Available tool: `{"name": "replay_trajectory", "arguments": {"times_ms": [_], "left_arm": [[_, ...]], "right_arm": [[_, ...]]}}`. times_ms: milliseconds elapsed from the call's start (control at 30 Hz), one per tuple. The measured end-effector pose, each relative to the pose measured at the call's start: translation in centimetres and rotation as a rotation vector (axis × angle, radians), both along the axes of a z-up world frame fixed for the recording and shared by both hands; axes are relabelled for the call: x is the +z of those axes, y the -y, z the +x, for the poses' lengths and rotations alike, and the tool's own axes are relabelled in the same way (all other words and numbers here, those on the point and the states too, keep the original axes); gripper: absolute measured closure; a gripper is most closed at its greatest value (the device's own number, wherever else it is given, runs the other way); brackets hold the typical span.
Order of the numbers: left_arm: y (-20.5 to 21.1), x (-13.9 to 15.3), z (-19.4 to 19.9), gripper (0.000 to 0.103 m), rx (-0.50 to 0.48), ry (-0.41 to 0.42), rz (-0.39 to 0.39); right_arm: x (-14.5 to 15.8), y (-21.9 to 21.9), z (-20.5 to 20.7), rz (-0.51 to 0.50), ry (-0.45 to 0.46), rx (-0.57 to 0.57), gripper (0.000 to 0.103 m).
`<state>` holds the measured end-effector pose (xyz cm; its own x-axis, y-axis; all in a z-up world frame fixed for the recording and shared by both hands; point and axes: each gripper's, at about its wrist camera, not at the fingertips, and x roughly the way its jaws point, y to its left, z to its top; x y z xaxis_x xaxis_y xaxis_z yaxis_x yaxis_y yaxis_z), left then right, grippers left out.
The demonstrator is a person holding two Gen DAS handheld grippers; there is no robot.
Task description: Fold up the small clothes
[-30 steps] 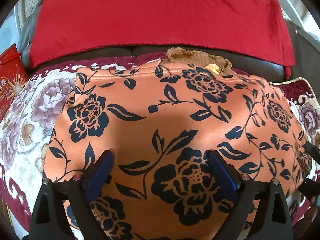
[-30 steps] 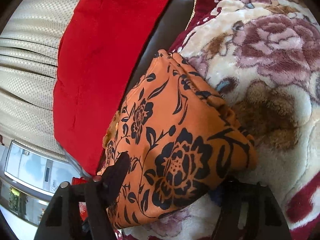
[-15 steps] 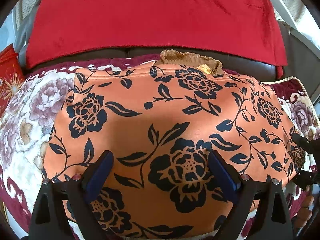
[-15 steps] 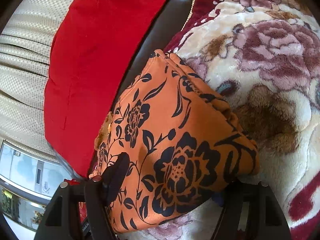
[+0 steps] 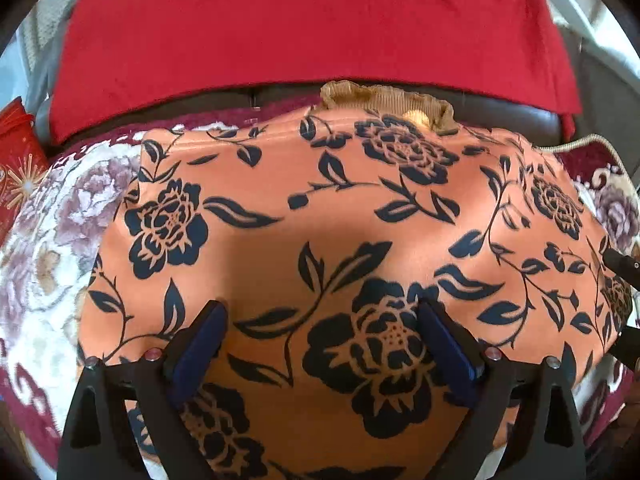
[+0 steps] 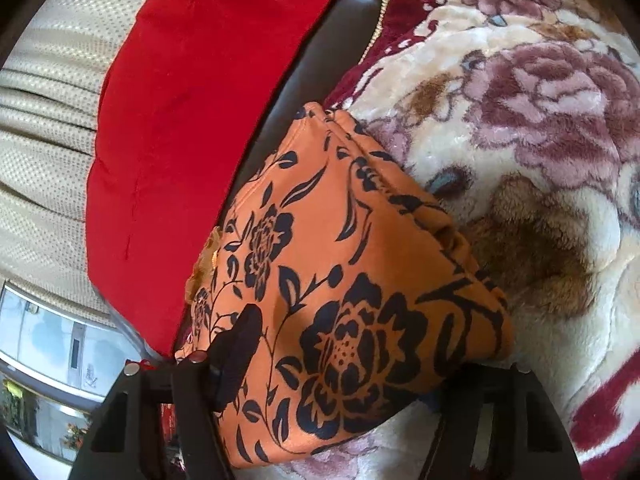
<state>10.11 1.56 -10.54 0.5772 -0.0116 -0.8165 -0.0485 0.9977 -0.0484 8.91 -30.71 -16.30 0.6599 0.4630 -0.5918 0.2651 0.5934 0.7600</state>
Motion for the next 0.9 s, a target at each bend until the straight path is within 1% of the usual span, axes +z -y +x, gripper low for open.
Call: {"name": "replay_trajectory", "arguments": {"times_ms": [167,200,233,267,300,367,433,500,533,567,633,700,733,767,800,833,900], "left_arm": [[-0.3,0.4,0.1,0.004,-0.012,-0.011,-0.010],[-0.5,0.3,0.3,0.004,-0.015,-0.010,-0.015],[-0.7,0.2,0.5,0.003,-0.018,-0.010,-0.024],[-0.9,0.1,0.8,0.002,-0.022,-0.011,-0.031],[-1.1,0.1,1.0,0.002,-0.027,-0.015,-0.043],[-1.6,0.5,0.7,0.003,-0.029,-0.017,-0.083],[-3.2,1.4,0.0,0.003,-0.006,0.001,-0.158],[-6.1,2.7,-1.4,0.003,0.047,0.059,-0.248],[-8.1,3.4,-2.5,0.003,0.085,0.098,-0.290],[-10.3,4.0,-3.6,0.003,0.132,0.131,-0.312],[-14.4,4.6,-5.6,0.003,0.221,0.179,-0.330],[-18.6,4.5,-7.5,0.003,0.318,0.209,-0.339],[-20.6,4.1,-8.4,0.003,0.367,0.214,-0.341],[-22.3,3.6,-9.1,0.003,0.404,0.212,-0.341],[-23.8,2.9,-9.7,0.003,0.437,0.206,-0.344],[-25.1,2.0,-10.2,0.003,0.471,0.188,-0.356],[-26.6,0.3,-10.8,0.003,0.510,0.153,-0.397]], "right_arm": [[0.2,0.0,0.2,0.004,-0.024,-0.028,0.031],[0.3,-0.2,0.5,-0.009,-0.022,-0.021,0.033],[0.6,-0.4,0.8,-0.033,-0.016,-0.014,0.038],[0.9,-0.7,1.1,-0.073,-0.012,-0.007,0.070],[1.1,-0.9,1.4,-0.104,-0.017,0.005,0.083],[2.5,-1.4,1.6,-0.149,0.000,0.003,0.085],[4.8,-2.5,1.6,-0.216,0.047,0.013,0.087],[8.8,-4.9,1.6,-0.317,0.135,0.041,0.089],[10.9,-6.7,1.7,-0.374,0.184,0.068,0.090],[12.4,-8.4,1.6,-0.423,0.225,0.093,0.091],[16.1,-14.0,1.2,-0.562,0.343,0.175,0.091],[17.9,-19.8,0.3,-0.665,0.436,0.269,0.091],[18.1,-22.3,-0.3,-0.702,0.468,0.316,0.091],[17.6,-26.4,-1.1,-0.758,0.501,0.400,0.091],[16.7,-28.9,-1.7,-0.791,0.512,0.458,0.091],[15.0,-32.0,-2.2,-0.824,0.512,0.537,0.091],[11.0,-35.9,-2.5,-0.868,0.462,0.655,0.091]]}}
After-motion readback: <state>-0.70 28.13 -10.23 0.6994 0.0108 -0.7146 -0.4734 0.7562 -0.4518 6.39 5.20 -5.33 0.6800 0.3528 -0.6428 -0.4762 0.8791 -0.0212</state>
